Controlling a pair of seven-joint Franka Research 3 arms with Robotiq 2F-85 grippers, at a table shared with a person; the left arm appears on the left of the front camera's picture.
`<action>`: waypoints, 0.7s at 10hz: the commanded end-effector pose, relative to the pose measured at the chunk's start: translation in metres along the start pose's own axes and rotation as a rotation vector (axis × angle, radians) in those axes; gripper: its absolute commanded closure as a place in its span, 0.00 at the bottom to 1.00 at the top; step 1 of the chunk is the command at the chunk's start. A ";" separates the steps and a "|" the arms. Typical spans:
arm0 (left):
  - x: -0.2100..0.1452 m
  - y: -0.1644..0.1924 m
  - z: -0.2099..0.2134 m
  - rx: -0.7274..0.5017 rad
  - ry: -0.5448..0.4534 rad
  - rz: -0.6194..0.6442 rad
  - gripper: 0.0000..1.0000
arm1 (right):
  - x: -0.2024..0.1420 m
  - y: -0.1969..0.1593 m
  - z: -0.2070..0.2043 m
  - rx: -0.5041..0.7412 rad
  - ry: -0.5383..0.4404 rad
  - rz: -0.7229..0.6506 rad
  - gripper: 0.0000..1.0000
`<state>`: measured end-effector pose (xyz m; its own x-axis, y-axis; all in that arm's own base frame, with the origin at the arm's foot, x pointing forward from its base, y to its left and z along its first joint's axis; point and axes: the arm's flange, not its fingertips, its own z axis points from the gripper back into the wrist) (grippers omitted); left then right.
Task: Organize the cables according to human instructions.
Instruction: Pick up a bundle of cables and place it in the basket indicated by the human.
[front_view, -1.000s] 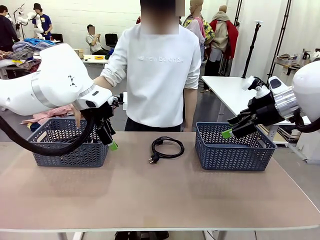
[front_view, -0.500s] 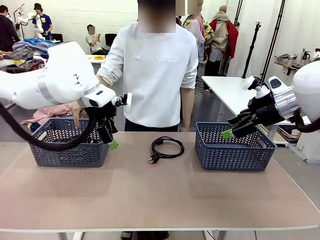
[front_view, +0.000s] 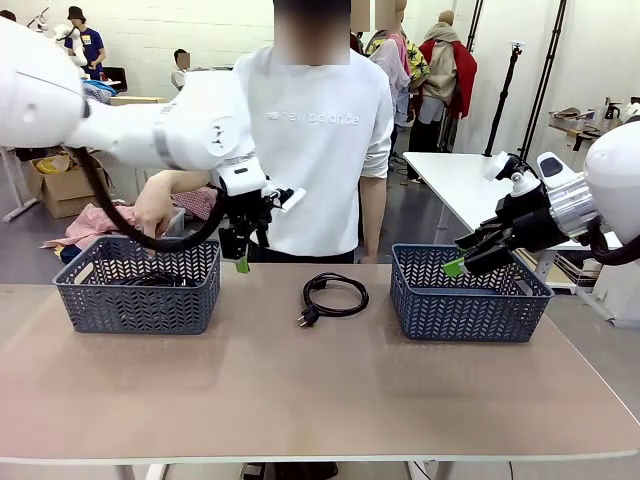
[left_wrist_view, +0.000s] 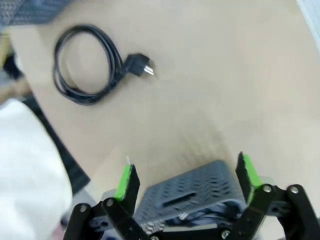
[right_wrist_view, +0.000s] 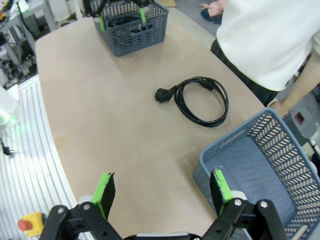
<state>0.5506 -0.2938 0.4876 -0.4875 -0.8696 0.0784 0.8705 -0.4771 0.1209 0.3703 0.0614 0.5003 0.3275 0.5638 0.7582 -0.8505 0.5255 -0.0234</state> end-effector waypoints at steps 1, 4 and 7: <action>0.007 0.045 -0.004 -0.044 0.088 -0.196 0.00 | -0.001 -0.004 -0.002 0.018 -0.029 0.014 0.00; 0.029 0.076 -0.024 -0.037 0.106 -0.308 0.00 | -0.001 -0.004 -0.002 0.018 -0.029 0.014 0.00; 0.030 0.065 -0.030 -0.050 0.104 -0.288 0.00 | -0.001 -0.004 -0.002 0.018 -0.029 0.014 0.00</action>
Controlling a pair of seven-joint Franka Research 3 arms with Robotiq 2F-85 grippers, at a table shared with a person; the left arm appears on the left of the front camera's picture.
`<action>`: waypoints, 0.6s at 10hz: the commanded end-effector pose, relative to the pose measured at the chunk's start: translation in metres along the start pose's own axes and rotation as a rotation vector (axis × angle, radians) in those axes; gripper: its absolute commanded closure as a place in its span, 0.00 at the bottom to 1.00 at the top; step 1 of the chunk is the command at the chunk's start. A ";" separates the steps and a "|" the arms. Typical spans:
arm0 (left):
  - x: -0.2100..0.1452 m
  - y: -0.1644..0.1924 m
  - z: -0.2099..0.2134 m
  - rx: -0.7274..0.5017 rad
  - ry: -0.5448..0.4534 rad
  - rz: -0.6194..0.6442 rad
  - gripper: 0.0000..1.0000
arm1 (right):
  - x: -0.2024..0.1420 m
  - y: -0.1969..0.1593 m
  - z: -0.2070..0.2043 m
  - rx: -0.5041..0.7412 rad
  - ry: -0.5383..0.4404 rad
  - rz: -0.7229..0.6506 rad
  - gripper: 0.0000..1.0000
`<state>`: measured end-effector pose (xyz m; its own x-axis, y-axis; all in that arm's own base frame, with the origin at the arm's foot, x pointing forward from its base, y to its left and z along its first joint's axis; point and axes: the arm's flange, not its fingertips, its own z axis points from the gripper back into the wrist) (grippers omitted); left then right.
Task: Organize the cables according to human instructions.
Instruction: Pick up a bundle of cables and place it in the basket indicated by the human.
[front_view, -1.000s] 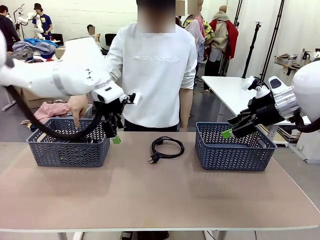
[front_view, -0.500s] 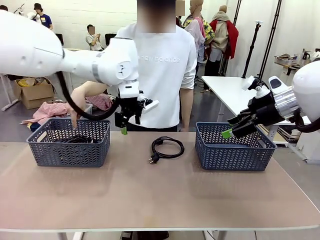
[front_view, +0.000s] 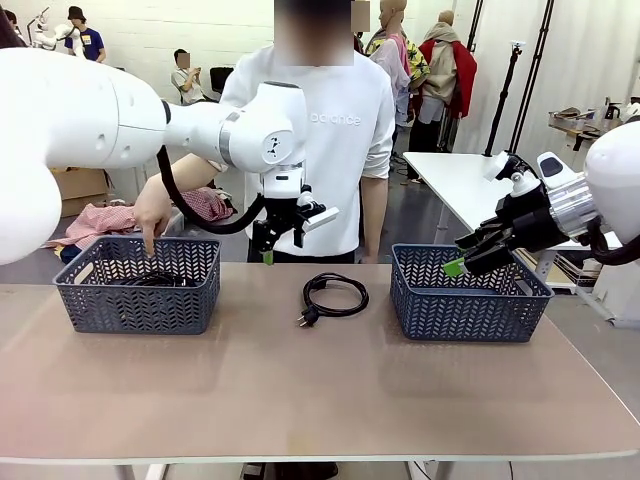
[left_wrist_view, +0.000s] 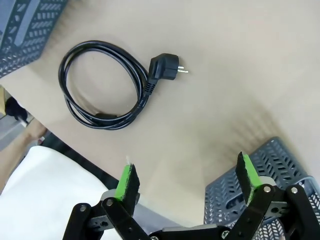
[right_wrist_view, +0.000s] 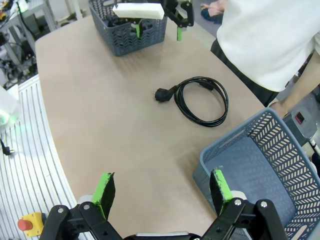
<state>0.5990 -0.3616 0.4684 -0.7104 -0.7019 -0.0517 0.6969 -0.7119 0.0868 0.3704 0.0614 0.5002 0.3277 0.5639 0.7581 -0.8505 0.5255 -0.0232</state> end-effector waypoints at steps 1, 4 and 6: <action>-0.001 -0.008 0.000 -0.012 0.003 0.005 0.00 | 0.000 -0.004 -0.002 0.018 -0.029 0.014 0.00; -0.001 -0.008 0.000 -0.012 0.003 0.005 0.00 | 0.000 -0.004 -0.002 0.018 -0.029 0.014 0.00; 0.009 0.002 -0.010 0.019 0.024 -0.085 0.00 | 0.000 -0.004 -0.002 0.018 -0.029 0.014 0.00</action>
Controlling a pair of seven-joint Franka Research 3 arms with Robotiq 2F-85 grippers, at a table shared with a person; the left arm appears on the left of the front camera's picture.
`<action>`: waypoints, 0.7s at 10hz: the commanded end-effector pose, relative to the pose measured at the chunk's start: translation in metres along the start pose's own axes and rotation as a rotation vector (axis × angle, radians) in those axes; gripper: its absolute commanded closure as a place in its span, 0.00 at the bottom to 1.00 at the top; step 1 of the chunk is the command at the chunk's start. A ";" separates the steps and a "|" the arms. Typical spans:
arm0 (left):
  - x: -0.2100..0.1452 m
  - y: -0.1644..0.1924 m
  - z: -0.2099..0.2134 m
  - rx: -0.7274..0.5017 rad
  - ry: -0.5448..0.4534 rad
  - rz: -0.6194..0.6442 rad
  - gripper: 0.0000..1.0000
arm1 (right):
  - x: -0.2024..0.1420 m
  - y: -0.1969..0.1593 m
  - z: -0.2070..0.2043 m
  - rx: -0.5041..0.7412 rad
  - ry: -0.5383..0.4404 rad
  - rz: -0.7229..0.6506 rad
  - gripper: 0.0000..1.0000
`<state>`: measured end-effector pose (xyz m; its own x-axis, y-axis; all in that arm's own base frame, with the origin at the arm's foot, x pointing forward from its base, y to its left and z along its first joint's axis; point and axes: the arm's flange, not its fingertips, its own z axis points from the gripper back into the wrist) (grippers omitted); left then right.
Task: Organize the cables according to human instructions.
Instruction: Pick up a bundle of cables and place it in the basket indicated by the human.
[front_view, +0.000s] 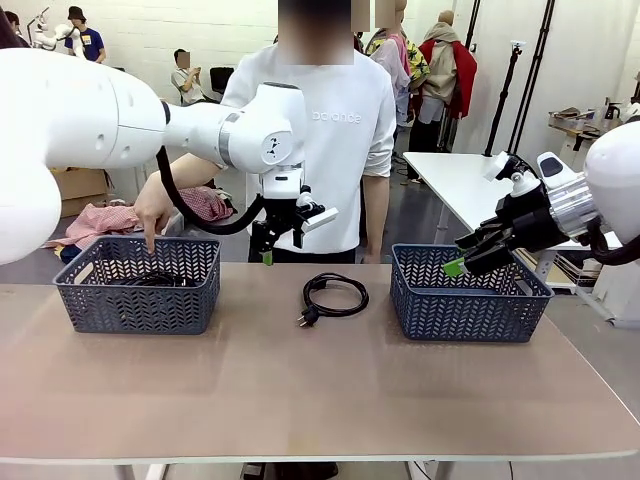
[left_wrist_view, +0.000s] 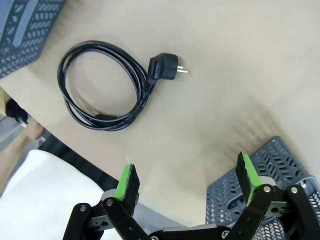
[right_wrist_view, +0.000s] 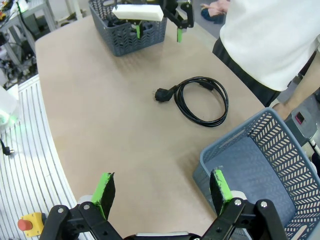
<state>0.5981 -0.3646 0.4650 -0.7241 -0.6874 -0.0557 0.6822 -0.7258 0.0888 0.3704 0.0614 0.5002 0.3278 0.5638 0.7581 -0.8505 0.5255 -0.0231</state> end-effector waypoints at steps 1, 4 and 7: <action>0.013 0.004 -0.018 0.012 0.023 -0.122 0.00 | 0.000 -0.004 -0.002 0.018 -0.029 0.014 0.00; 0.036 0.008 -0.047 0.025 0.024 -0.234 0.00 | 0.000 -0.004 -0.002 0.018 -0.029 0.014 0.00; 0.043 0.015 -0.071 0.007 0.031 -0.299 0.00 | 0.000 -0.004 -0.002 0.018 -0.029 0.014 0.00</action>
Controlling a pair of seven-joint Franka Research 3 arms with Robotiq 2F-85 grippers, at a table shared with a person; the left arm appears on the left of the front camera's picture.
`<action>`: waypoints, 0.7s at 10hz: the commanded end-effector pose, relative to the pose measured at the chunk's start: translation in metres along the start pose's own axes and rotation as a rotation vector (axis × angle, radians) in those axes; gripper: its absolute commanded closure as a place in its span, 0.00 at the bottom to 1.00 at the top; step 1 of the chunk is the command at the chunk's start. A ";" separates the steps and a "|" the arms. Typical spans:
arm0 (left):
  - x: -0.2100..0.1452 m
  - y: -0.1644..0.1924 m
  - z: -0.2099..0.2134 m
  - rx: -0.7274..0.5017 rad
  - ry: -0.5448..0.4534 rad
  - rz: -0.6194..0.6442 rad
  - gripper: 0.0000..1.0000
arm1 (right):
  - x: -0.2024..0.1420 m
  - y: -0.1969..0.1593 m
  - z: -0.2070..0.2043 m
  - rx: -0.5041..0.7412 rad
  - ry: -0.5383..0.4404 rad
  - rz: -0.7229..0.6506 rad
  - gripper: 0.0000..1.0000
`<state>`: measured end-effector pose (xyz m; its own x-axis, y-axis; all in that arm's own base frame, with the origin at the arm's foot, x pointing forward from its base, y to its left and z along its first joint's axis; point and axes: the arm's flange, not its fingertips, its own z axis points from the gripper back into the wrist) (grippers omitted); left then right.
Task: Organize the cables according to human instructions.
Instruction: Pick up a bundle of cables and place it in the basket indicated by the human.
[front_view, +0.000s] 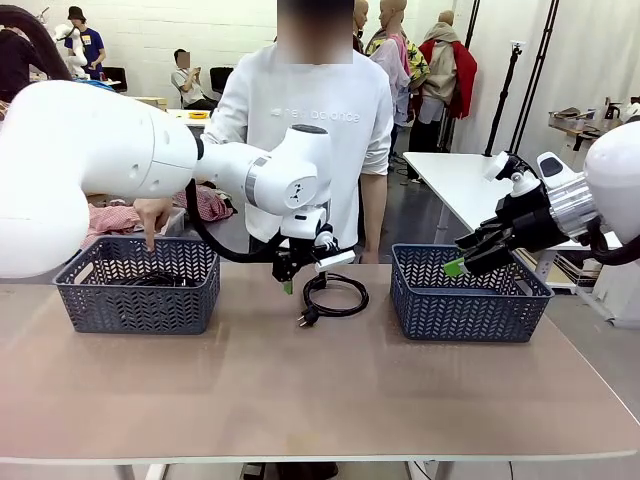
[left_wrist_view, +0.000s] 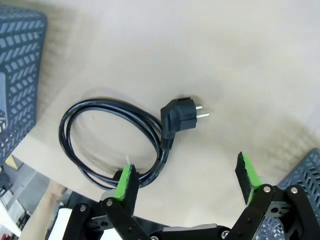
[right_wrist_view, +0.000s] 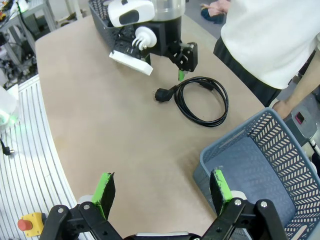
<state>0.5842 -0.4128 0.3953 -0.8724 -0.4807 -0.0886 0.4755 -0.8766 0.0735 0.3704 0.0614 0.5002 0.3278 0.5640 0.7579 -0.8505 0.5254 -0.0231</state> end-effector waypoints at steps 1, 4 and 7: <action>-0.004 -0.001 -0.008 -0.009 0.019 -0.067 0.00 | 0.000 -0.004 -0.002 0.018 -0.029 0.014 0.00; -0.005 0.009 -0.027 -0.016 0.004 -0.098 0.00 | 0.000 -0.004 -0.002 0.018 -0.029 0.014 0.00; -0.014 0.021 -0.045 -0.030 0.000 -0.073 0.00 | 0.000 -0.004 -0.002 0.018 -0.029 0.014 0.00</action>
<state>0.6012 -0.4222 0.3508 -0.9013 -0.4269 -0.0729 0.4246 -0.9042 0.0460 0.3704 0.0614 0.5002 0.3277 0.5640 0.7580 -0.8506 0.5253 -0.0231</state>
